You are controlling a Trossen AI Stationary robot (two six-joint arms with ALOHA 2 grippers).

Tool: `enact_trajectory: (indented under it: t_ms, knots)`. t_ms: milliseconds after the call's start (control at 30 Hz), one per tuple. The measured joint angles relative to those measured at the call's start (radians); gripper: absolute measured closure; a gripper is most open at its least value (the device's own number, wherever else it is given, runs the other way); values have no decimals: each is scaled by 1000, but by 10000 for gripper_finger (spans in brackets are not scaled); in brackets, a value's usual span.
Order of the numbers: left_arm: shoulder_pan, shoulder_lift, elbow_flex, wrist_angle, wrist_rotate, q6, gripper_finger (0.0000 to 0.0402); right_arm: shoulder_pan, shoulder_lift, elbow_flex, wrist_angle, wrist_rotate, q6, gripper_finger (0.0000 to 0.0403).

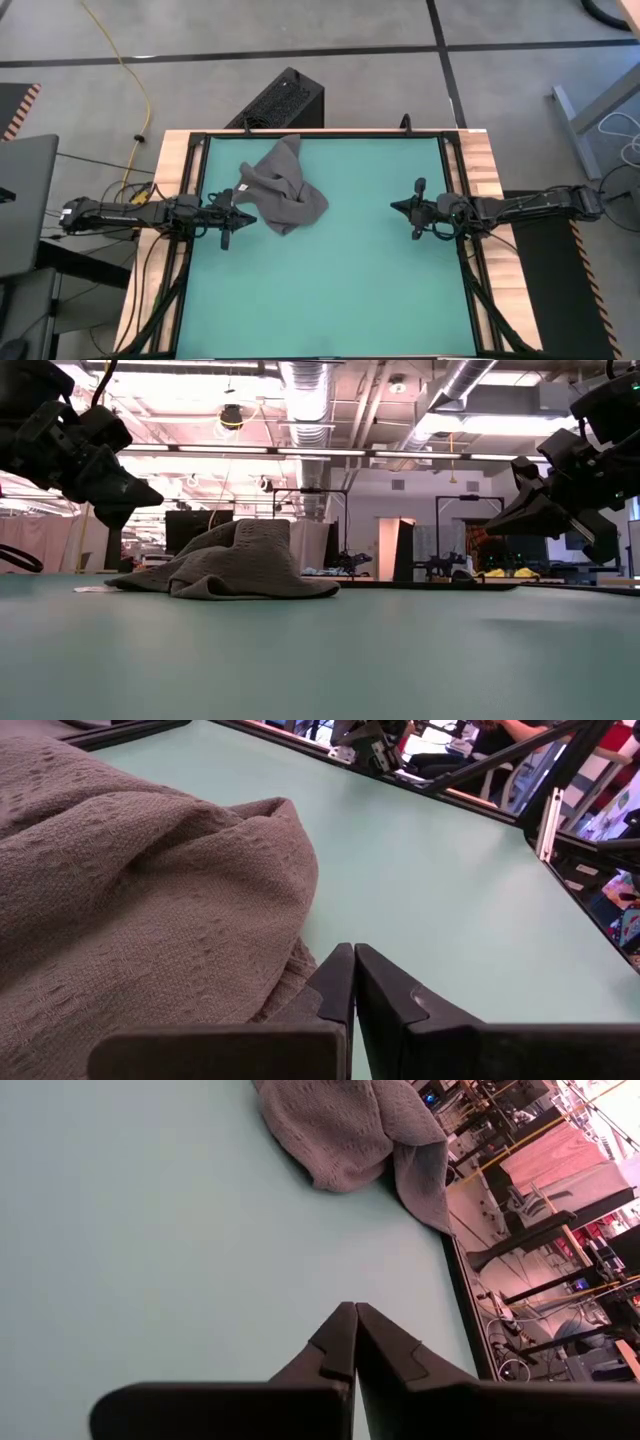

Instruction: Roll towel into tight, uniform cylinder

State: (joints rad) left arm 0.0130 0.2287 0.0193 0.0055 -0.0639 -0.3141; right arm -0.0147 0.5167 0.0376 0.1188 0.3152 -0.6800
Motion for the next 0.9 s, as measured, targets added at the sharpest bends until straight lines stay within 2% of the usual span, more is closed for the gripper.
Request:
enact_trajectory:
  t_ms: [500, 733, 900]
  knots:
    - [0, 0, 0, 0, -1, -6, 401, 0, 0, 0, 0, 0, 0, 370]
    - [0, 0, 0, 6, -5, -122, 401, -1, 0, 0, 1, 0, 0, 370]
    - [0, 0, 0, 11, -62, -156, 401, -1, 0, 0, 59, 0, -8, 370]
